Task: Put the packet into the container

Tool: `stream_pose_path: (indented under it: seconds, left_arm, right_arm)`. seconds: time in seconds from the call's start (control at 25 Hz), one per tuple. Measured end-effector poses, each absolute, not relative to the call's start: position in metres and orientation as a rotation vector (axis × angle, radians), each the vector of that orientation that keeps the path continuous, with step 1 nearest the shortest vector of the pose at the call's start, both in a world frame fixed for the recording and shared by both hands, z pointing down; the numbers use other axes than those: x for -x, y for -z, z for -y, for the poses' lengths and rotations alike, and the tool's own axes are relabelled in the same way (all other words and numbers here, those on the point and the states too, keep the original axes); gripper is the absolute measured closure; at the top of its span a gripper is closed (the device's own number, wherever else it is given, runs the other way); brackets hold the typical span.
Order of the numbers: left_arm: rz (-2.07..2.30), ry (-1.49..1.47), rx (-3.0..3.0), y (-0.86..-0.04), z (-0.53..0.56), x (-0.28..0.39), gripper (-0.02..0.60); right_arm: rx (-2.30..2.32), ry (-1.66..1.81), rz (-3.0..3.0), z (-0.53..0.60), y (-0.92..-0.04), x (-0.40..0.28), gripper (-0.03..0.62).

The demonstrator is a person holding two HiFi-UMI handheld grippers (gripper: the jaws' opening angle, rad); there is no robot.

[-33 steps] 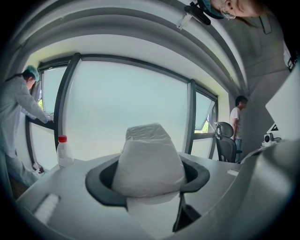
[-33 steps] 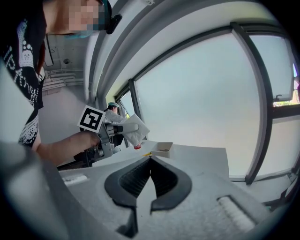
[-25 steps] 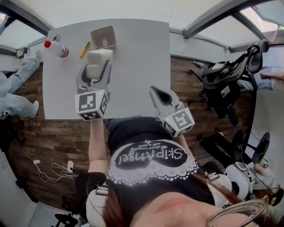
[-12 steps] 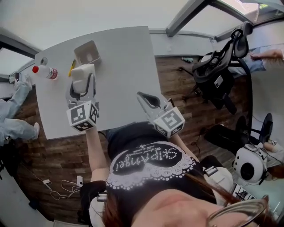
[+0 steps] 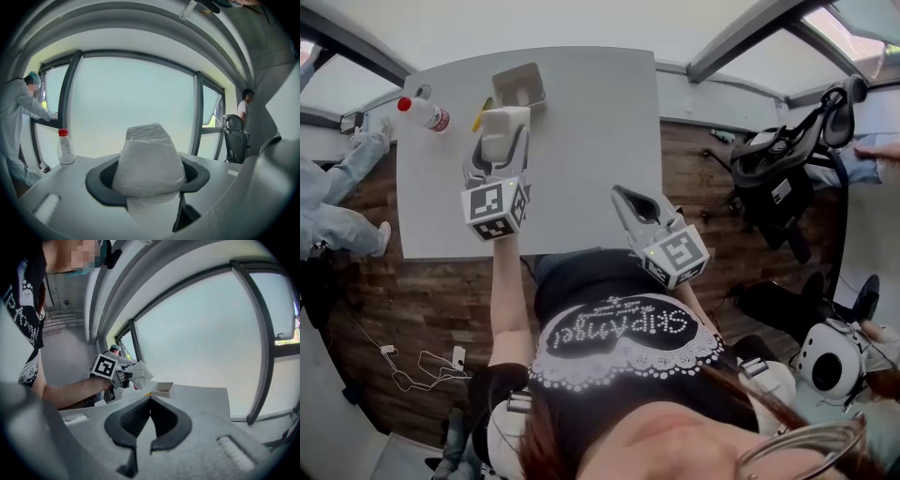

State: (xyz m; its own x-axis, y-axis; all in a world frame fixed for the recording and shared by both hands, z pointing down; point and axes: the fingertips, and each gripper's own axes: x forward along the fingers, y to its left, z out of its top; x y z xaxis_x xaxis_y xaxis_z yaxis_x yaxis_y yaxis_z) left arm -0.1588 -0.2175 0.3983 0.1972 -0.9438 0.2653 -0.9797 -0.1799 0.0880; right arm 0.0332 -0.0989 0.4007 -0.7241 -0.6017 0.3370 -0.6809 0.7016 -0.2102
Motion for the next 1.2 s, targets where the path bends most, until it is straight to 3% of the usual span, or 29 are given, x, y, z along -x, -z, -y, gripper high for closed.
stream_pose_path:
  seconds: [1.2]
  left_arm:
    - [1.86,-0.299,-2.161,-0.432,0.299,0.191,0.296]
  right_arm:
    - [-1.051,-0.515,2.63,0.111,-0.411,-0.043,0.599]
